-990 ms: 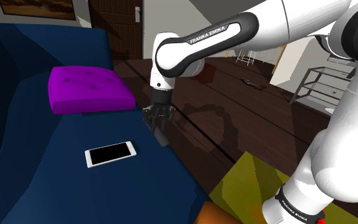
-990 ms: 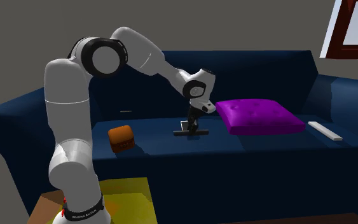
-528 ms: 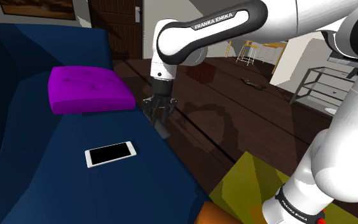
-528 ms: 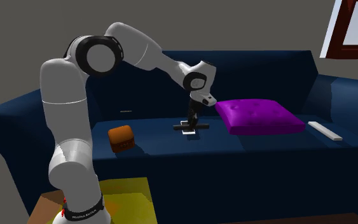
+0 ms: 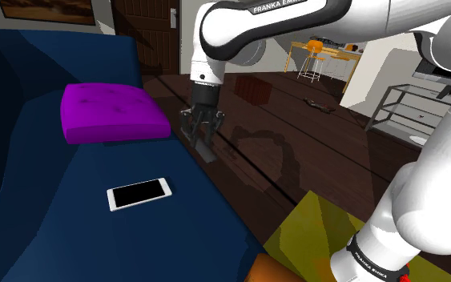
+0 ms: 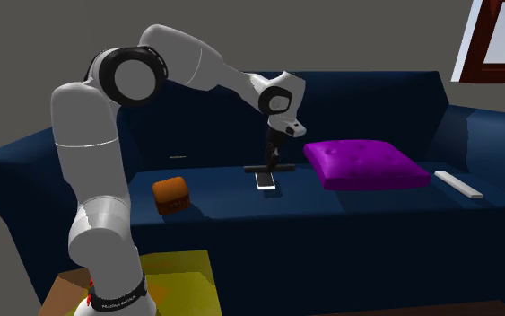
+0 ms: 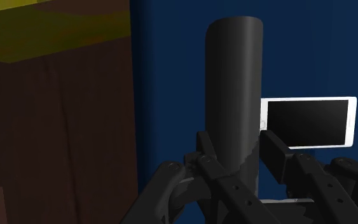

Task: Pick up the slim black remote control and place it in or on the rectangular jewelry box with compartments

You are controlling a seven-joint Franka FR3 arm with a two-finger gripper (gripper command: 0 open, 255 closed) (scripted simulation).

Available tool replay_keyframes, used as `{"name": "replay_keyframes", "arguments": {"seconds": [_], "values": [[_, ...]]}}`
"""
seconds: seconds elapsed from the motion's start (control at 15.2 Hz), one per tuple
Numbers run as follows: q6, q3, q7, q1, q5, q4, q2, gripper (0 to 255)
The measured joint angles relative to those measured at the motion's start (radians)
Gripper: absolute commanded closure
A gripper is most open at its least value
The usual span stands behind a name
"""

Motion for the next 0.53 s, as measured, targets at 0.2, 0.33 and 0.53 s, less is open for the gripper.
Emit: {"name": "replay_keyframes", "arguments": {"seconds": [0.2, 0.33, 0.53], "values": [[-0.038, -0.002, 0.004, -0.003, -0.002, 0.036, -0.002, 255], [-0.063, -0.001, 0.013, -0.001, -0.003, 0.06, -0.005, 255], [-0.099, -0.003, 0.017, -0.004, -0.003, 0.087, -0.013, 255]]}}
